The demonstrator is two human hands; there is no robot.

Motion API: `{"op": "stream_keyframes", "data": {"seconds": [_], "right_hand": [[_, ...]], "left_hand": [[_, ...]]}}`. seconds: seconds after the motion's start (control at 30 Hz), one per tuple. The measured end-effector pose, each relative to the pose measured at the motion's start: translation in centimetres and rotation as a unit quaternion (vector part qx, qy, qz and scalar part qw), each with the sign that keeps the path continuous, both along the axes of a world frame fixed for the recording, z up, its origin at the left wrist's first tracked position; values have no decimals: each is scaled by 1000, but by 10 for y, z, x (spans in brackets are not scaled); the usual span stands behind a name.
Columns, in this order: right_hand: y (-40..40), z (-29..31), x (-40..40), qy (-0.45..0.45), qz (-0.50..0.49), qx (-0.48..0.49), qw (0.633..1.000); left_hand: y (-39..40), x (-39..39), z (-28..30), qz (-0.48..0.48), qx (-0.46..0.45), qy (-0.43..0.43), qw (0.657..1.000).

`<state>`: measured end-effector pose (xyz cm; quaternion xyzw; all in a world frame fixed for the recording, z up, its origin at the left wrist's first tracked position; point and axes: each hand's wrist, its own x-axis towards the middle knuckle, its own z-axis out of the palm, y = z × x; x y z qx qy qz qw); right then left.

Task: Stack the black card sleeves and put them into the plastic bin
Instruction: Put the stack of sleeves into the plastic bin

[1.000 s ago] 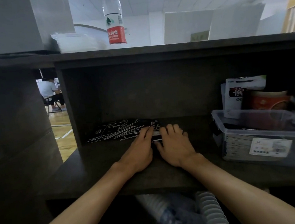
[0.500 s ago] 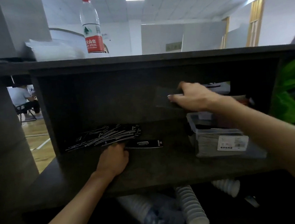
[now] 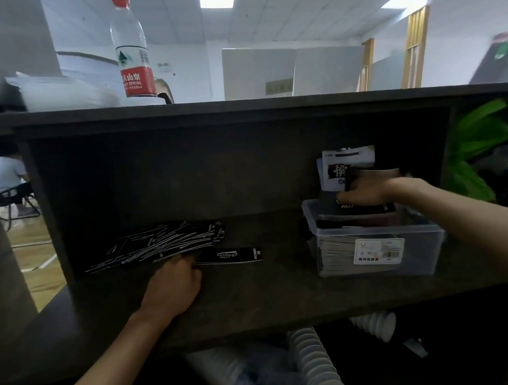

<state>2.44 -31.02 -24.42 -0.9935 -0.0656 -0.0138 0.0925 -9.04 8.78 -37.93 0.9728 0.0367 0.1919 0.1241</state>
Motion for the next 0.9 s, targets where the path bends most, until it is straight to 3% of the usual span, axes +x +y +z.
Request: {"op": "stream_keyframes", "data": {"seconds": [0.13, 0.3, 0.47, 0.67, 0.8, 0.9], "right_hand": [[7, -3, 11, 50, 19, 27, 998], [7, -11, 10, 121, 13, -59, 991], [11, -24, 15, 218, -32, 59, 974], [21, -23, 13, 255, -48, -11, 966], [35, -8, -1, 169, -35, -35, 984], [71, 15, -15, -53, 29, 19, 998]], "left_hand": [[0, 1, -1, -6, 7, -9, 1000], [1, 2, -1, -12, 3, -8, 1000], [-1, 1, -1, -11, 9, -11, 1000], [0, -1, 0, -7, 2, -9, 1000], [-2, -5, 4, -12, 4, 5, 1000], [-2, -8, 5, -13, 6, 5, 1000]]}}
